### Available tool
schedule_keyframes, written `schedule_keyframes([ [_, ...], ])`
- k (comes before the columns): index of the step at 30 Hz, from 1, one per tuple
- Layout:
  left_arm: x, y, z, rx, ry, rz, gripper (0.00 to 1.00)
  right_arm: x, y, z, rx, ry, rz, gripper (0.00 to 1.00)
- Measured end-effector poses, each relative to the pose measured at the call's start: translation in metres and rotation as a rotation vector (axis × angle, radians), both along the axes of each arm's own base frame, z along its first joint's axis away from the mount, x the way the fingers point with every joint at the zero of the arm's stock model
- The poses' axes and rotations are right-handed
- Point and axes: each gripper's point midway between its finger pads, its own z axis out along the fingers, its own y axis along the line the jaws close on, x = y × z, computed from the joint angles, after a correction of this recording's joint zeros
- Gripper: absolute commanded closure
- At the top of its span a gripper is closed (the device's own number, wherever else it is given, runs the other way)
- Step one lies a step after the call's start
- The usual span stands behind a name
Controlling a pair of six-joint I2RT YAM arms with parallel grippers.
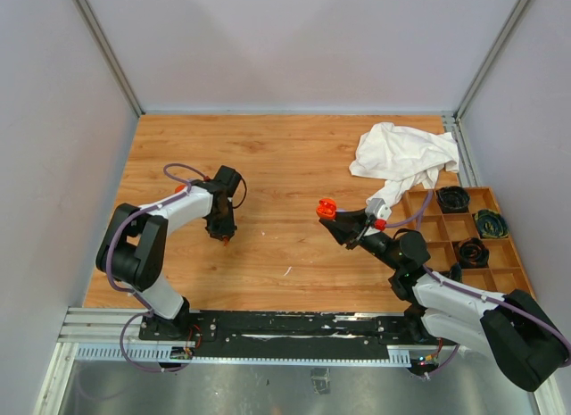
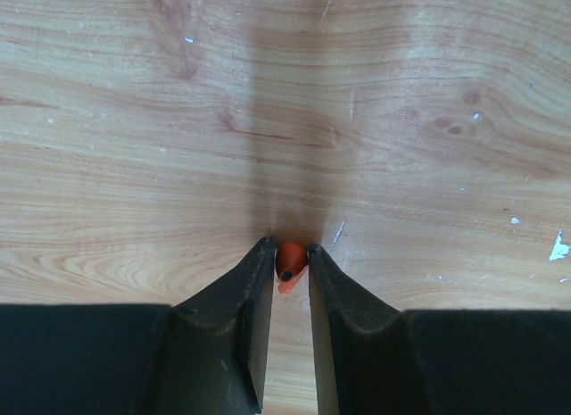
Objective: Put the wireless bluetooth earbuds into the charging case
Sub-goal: Pick up the earbud from the center of the board.
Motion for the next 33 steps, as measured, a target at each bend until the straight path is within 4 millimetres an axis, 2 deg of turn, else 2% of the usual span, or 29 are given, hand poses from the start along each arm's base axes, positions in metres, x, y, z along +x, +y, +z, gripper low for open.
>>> schedule_keyframes([
  [12, -0.004, -0.007, 0.005, -0.042, 0.001, 0.002, 0.83, 0.000, 0.000, 0.000, 0.000, 0.000, 0.000, 0.92],
  [15, -0.001, -0.013, 0.017, -0.080, -0.039, 0.013, 0.84, 0.000, 0.000, 0.000, 0.000, 0.000, 0.000, 0.92],
  [22, 0.015, -0.035, 0.062, -0.214, -0.212, 0.036, 0.87, 0.000, 0.000, -0.001, -0.003, 0.003, 0.001, 0.92],
  [28, 0.025, -0.064, 0.097, -0.326, -0.374, 0.018, 0.86, 0.001, 0.001, -0.005, -0.011, 0.014, 0.001, 0.92],
  [33, 0.024, -0.096, 0.120, -0.402, -0.493, -0.041, 0.86, 0.002, 0.001, -0.008, -0.014, 0.020, 0.001, 0.92],
])
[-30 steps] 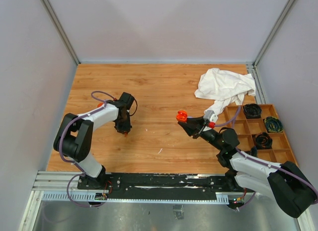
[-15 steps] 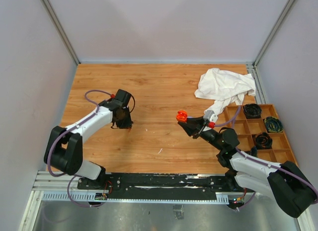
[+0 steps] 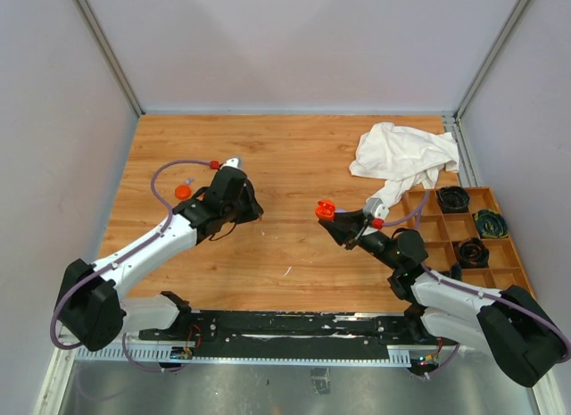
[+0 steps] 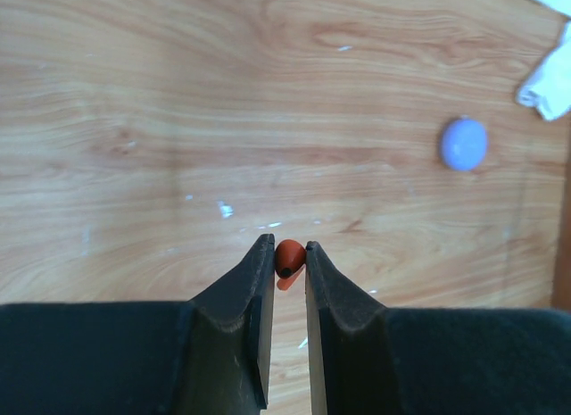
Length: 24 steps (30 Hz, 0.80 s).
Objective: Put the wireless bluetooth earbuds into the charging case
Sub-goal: Pick up the earbud from the center of the board, then place the earbud in the charging case.
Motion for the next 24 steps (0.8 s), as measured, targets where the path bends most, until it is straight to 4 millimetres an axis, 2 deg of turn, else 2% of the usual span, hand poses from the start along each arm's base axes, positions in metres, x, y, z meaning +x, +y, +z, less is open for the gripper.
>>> schedule_keyframes([
  [8, -0.006, -0.055, 0.038, -0.119, -0.203, -0.098, 0.85, 0.001, 0.001, -0.003, -0.004, 0.006, 0.000, 0.92],
  [14, -0.013, -0.088, 0.080, -0.227, -0.363, -0.170, 0.85, 0.001, 0.001, -0.002, -0.003, 0.004, 0.000, 0.92],
  [24, -0.030, -0.115, 0.118, -0.358, -0.522, -0.245, 0.85, 0.002, 0.001, -0.002, 0.001, 0.001, 0.000, 0.92],
])
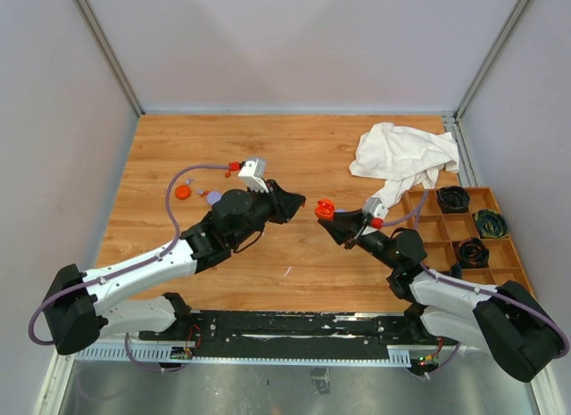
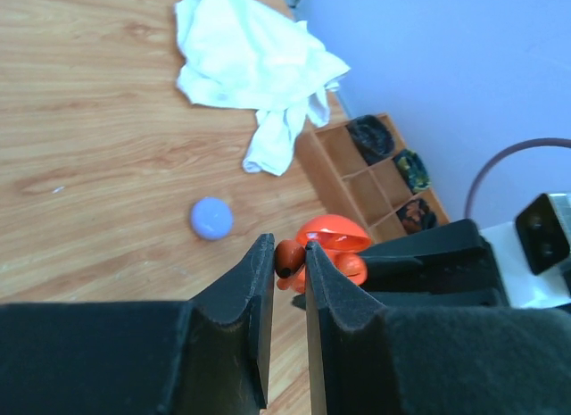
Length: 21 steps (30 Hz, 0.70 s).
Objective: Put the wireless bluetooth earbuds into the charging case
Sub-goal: Place the earbud in the charging case.
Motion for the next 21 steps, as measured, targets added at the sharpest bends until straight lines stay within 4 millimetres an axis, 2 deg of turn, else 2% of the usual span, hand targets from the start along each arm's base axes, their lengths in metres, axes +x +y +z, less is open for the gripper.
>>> schedule_keyframes([
  [5, -0.006, -0.011, 0.020, -0.068, -0.050, -0.034, 0.85, 0.000, 0.000, 0.002, 0.011, -0.001, 0.002, 0.92],
  [9, -0.010, -0.020, 0.027, -0.102, -0.073, -0.064, 0.85, -0.001, 0.000, 0.005, 0.020, -0.008, 0.003, 0.92],
  [21, -0.018, -0.046, 0.007, -0.083, -0.053, -0.127, 0.85, -0.002, -0.001, 0.004, 0.022, -0.005, 0.003, 0.92],
])
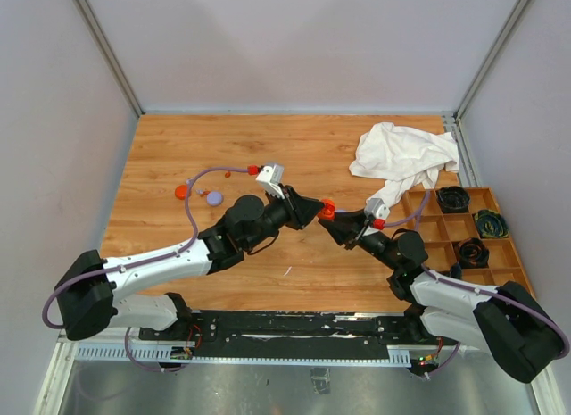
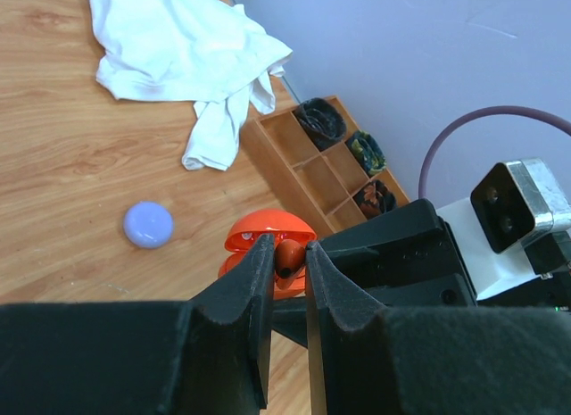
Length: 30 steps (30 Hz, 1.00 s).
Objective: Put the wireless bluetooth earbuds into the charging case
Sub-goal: Place the earbud in the charging case.
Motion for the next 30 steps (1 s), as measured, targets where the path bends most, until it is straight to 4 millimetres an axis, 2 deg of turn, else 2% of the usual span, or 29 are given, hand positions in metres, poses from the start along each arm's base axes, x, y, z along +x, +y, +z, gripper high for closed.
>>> schedule_keyframes([
  [7, 0.000, -0.004, -0.005, 0.004, 0.005, -0.005, 0.85, -0.001, -0.001, 0.002, 0.005, -0.006, 0.000, 0.92],
  [22, 0.003, 0.000, -0.010, 0.001, 0.003, 0.026, 0.84, -0.002, -0.001, 0.002, 0.008, -0.006, 0.001, 0.92],
  [30, 0.001, -0.001, -0.012, 0.000, 0.011, 0.017, 0.72, -0.002, -0.001, 0.003, 0.008, -0.007, 0.001, 0.92],
])
